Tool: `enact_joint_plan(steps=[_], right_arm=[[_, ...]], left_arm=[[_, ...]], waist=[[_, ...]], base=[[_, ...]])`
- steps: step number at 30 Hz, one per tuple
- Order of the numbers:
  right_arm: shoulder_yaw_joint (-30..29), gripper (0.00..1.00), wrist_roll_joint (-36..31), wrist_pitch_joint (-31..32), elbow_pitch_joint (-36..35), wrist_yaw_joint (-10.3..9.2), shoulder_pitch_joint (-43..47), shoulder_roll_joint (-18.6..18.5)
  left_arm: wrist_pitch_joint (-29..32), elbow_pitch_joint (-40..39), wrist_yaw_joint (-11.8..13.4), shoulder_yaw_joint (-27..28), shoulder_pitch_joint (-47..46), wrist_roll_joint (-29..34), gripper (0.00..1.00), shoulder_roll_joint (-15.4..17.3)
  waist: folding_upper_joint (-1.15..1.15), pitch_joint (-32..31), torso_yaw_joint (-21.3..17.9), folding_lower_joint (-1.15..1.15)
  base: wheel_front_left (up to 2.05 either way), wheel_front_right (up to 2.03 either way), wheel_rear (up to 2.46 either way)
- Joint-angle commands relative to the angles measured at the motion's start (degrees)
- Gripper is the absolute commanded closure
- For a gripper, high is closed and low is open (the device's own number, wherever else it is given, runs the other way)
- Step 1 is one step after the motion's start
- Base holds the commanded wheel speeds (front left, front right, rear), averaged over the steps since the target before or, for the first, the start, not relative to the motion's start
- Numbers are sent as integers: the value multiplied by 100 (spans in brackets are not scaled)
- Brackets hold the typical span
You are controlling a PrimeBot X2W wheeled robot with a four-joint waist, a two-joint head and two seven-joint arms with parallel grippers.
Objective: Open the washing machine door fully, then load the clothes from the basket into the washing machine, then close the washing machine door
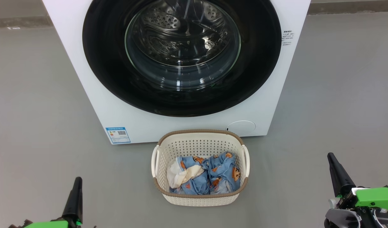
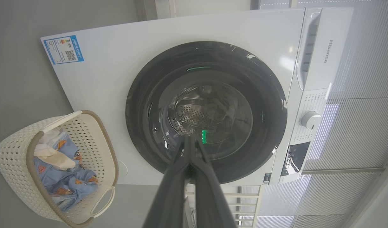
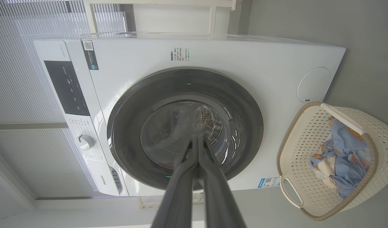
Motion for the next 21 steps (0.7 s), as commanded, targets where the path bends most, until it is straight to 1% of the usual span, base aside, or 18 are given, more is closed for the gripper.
enact_joint_plan(steps=[1,20,21], right_arm=[[109,100,-55,25,-142,11,-251,-55],[110,100,-55,25,-142,11,-251,-55],[1,0,0,0,1,0,-1,0]], left_arm=[[-8,-95,-39,155,-243,-54,100,107],[-8,-95,-39,155,-243,-54,100,107],[0,0,0,0,-1,0,0,0]], waist=[[0,0,0,0],[0,0,0,0],[0,0,0,0]], base=[[0,0,0],[0,0,0],[0,0,0]])
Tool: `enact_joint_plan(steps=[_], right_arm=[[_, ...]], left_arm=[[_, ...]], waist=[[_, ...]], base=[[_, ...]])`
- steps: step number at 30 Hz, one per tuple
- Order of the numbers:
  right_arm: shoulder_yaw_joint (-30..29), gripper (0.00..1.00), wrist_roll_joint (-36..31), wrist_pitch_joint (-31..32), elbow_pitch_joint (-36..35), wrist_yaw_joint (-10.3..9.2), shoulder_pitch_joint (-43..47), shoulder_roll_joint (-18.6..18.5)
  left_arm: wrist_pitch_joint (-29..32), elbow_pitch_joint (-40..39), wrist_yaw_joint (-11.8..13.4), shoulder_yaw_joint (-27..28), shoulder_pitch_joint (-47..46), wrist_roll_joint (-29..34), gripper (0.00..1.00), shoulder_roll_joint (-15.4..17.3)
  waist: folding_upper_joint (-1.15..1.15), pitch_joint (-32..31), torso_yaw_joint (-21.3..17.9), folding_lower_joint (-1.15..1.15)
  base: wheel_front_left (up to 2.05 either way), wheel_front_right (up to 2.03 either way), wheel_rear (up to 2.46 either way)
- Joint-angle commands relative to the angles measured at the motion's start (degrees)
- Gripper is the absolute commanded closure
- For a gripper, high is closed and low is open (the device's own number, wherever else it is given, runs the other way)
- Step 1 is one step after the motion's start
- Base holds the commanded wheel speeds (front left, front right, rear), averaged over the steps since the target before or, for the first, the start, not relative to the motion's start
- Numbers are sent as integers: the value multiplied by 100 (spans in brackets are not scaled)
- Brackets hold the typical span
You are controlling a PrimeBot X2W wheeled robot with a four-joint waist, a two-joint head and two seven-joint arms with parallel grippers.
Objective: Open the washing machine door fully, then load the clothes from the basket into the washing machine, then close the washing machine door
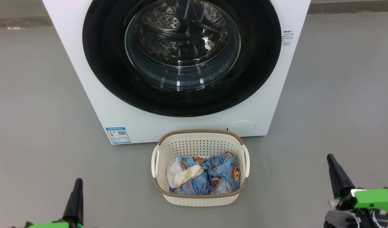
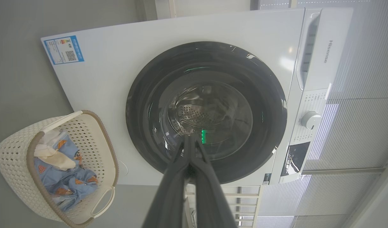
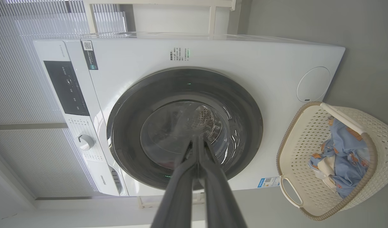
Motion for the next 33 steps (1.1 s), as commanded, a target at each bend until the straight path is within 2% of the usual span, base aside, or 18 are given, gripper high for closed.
enact_joint_plan(steps=[1,6,10,15,33], right_arm=[[2,0,2,0,37,0,13,9],[27,0,8,-9,196,0,129,78],[59,0,15,-39,156,1,80,74],[114,0,9,-75,75,1,30,68],[219,0,-34,-208,-157,3,-178,44]], left_arm=[[-2,27,1,0,17,1,0,-12],[-36,167,7,-20,123,4,0,-73],[-97,129,5,-46,84,12,0,-67],[-178,71,3,-82,43,43,0,-54],[-482,-89,-3,-259,-150,217,0,30]], waist=[[0,0,0,0],[0,9,1,1],[0,-3,4,13],[0,14,5,1],[0,66,2,0]], base=[[0,0,0],[0,0,0],[0,0,0],[0,0,0],[0,0,0]])
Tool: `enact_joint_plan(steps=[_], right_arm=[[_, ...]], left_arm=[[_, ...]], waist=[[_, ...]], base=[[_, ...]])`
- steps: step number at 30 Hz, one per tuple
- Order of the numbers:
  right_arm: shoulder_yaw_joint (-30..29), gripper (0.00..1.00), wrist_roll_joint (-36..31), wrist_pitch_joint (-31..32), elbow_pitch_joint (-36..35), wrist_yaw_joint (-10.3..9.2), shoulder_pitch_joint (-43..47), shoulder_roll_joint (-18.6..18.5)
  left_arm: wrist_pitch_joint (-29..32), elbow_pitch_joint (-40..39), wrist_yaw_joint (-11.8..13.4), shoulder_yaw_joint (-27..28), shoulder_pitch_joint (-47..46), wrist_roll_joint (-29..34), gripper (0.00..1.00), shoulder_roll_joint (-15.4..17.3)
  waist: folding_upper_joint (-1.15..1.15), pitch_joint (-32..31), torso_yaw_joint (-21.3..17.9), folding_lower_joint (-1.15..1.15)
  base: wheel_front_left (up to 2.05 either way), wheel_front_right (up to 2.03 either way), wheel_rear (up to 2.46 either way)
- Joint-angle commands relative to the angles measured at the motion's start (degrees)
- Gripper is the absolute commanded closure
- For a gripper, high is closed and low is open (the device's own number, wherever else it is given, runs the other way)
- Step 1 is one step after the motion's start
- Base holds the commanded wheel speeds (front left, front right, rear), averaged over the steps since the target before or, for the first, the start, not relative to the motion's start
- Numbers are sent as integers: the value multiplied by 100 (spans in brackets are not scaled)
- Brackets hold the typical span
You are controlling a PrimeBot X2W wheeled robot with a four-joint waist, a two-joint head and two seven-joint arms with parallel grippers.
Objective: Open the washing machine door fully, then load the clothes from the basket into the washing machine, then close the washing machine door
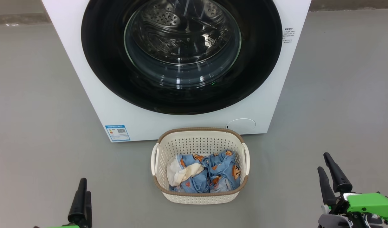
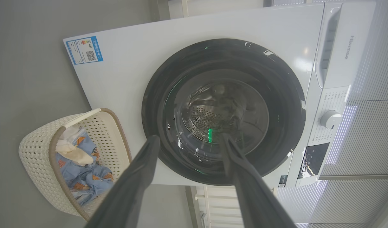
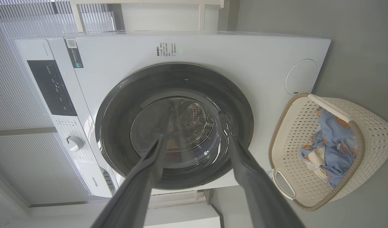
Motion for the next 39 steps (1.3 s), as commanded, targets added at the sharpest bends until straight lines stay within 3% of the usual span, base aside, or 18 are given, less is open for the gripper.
enact_joint_plan(steps=[1,18,30,39], right_arm=[[47,0,-55,-39,-184,18,-315,-88],[528,0,-550,-530,-387,20,-576,-380],[923,0,-1202,-790,-376,20,-789,-605],[1102,0,-2094,-960,-437,21,-952,-700]], left_arm=[[-64,-202,-12,20,-291,77,0,118],[-366,-199,-19,-202,-476,685,0,268],[-555,-76,4,-235,-622,1886,0,302],[-727,-27,23,-270,-736,2882,0,306]], waist=[[0,3,-1,0],[0,44,-9,0],[0,86,-15,0],[0,132,-18,0]], base=[[0,0,0],[0,0,0],[0,0,0],[0,0,0]])
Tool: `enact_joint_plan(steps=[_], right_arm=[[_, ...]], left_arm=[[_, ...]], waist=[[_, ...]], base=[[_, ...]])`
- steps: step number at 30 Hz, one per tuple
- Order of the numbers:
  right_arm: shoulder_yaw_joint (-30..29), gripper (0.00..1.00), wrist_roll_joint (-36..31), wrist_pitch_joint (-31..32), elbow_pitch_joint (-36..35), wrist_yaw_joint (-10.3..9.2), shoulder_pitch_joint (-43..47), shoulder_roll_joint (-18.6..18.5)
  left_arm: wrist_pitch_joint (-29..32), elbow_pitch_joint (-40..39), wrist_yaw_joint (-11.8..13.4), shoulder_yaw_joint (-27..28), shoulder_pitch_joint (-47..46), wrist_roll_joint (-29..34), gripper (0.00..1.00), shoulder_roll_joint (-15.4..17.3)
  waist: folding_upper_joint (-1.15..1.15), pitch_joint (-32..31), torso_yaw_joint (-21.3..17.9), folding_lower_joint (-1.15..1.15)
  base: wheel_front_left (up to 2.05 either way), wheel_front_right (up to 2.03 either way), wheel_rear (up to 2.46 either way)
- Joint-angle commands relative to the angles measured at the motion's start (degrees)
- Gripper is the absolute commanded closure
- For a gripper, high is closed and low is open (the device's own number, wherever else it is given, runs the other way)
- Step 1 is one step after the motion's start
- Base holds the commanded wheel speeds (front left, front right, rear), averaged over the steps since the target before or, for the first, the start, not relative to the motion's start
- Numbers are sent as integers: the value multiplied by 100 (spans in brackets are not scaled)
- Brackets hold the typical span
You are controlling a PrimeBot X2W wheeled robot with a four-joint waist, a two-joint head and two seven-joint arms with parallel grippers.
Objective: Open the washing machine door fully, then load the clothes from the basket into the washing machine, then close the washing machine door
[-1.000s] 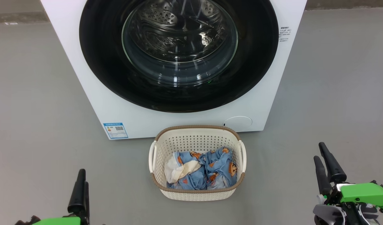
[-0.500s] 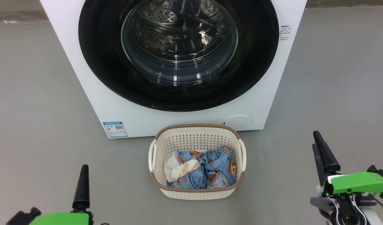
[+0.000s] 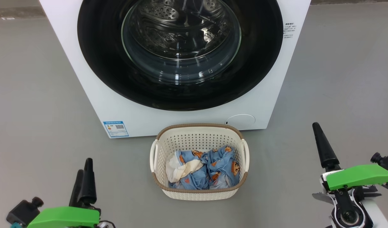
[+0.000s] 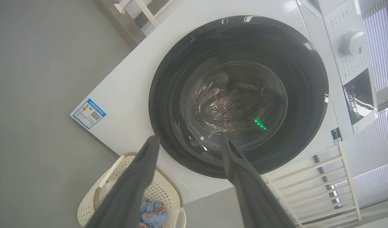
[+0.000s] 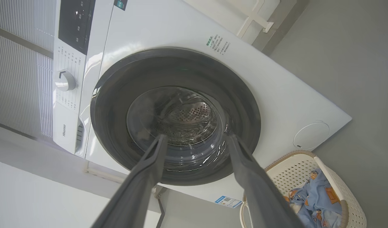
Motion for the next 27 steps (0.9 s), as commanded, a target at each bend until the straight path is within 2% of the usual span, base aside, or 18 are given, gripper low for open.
enact_joint_plan(steps=[1,18,27], right_arm=[[97,0,-194,-71,-203,21,-301,-86],[420,0,-1805,-360,111,23,-552,-276],[545,0,-2612,-512,277,24,-701,-315]], left_arm=[[-83,-92,24,76,-269,219,0,106],[-376,53,14,-47,-446,1533,0,155],[-531,218,208,-183,-555,2361,0,230]], waist=[[0,2,1,0],[0,42,22,0],[0,48,41,0]], base=[[0,0,0],[0,0,0],[0,0,0]])
